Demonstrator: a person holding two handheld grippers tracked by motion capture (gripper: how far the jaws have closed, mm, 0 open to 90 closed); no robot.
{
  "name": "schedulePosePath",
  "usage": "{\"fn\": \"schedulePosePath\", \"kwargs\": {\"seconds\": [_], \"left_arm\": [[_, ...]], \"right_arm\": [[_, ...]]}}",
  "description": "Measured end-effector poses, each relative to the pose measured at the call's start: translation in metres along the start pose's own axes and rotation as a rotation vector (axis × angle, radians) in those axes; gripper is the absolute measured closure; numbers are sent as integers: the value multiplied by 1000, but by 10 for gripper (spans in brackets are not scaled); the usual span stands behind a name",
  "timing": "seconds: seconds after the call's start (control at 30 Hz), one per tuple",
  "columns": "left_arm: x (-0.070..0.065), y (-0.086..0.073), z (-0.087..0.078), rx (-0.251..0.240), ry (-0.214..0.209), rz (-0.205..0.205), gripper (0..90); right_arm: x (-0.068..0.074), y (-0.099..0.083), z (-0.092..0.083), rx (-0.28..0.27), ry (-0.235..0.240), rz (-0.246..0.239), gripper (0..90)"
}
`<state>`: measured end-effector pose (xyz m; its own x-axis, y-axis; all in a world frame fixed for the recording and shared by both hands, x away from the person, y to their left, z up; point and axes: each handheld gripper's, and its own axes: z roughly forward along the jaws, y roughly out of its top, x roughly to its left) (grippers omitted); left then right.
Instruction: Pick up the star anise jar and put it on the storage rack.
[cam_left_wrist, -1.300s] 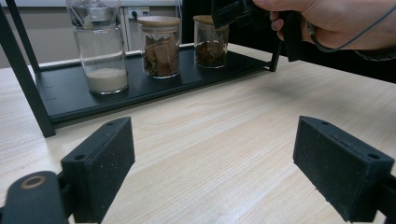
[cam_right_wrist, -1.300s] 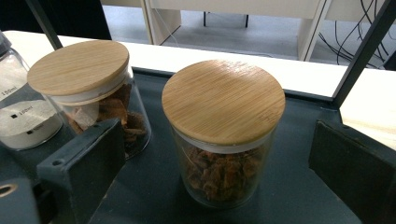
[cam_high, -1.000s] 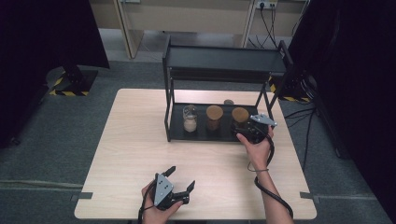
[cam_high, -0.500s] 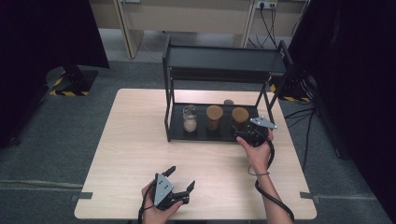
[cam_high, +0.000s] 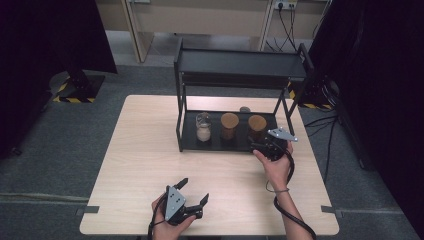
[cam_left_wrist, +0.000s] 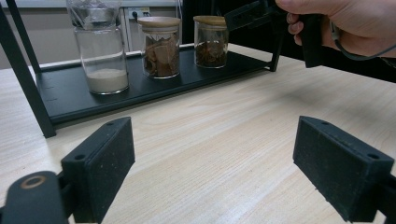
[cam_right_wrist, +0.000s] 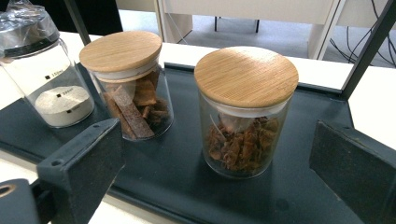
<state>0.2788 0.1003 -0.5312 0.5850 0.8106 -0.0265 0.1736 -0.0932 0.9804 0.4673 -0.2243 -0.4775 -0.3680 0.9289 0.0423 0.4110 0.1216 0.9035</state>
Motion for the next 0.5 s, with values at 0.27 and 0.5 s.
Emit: {"fn": "schedulePosePath", "kwargs": {"seconds": [0.27,0.5], "left_arm": [[0,0,0,-1,0,0,124],[0,0,0,0,1,-2,124]], "right_arm": [[0,-2,-4,-1,5,-5,38],[-1,-6,-11,0,10,-9,37]]}}
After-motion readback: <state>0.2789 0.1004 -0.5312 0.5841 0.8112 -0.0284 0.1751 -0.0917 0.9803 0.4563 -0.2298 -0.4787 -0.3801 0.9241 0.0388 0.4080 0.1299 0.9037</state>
